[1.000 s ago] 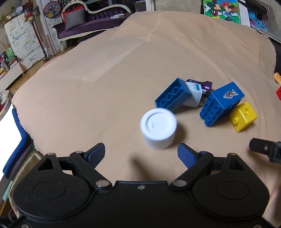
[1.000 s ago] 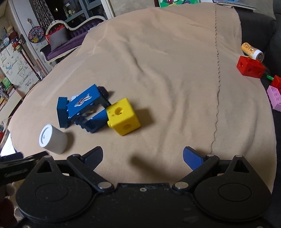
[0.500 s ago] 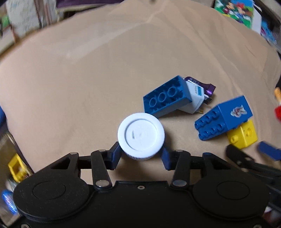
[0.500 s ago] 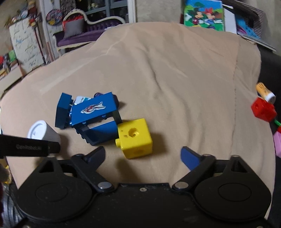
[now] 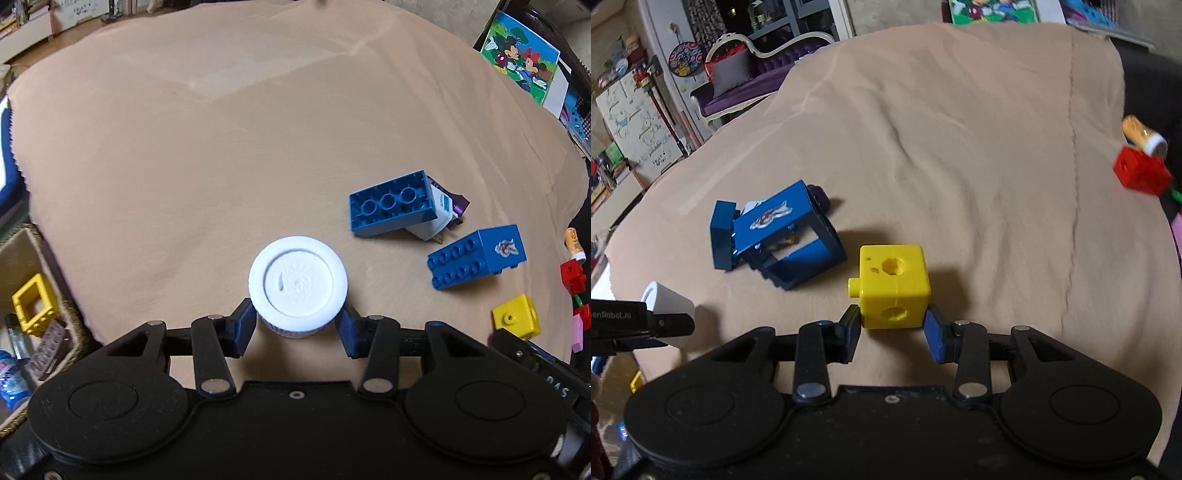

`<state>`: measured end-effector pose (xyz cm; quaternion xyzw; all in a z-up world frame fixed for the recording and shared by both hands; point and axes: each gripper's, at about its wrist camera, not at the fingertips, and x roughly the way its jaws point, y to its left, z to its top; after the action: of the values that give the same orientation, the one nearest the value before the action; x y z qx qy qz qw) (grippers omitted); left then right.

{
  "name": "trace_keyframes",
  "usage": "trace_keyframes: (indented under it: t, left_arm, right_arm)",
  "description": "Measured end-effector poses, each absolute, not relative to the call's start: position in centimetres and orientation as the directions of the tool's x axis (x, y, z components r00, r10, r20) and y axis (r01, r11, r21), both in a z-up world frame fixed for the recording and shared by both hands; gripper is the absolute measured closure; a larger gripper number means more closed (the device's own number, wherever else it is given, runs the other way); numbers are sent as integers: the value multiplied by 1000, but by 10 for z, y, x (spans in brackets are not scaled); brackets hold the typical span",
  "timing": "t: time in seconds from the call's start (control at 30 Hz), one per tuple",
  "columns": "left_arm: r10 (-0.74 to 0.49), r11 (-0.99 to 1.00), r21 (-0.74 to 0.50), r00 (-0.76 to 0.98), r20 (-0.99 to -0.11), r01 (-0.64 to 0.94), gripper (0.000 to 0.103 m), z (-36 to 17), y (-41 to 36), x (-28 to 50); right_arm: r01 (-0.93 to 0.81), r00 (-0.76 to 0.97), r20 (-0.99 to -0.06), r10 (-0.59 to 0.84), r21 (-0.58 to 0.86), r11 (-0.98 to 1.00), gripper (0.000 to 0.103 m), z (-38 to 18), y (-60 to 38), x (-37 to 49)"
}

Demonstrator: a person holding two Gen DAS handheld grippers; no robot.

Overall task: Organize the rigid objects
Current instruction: 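Grasp the white round container with the left tool while the right grasps the yellow cube brick, then carry the white container toward the basket with the left tool while the right holds the yellow cube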

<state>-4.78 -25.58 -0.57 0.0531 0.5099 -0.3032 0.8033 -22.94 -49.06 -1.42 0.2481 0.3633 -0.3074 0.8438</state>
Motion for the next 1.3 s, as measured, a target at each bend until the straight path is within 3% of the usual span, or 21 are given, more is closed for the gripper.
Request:
trace_keyframes:
  t: [0.73,1.3]
  left_arm:
    - [-356,900,-208,368,-859,383,57,-7,-176,-35]
    - [-162,986,-126,467,-869,108,57,9,-56,4]
  right_arm:
    - [569,620,-761,-192,267,778,67,24,-424,-199]
    - [242,621,-782,54,257,936,67,46,-282,-70]
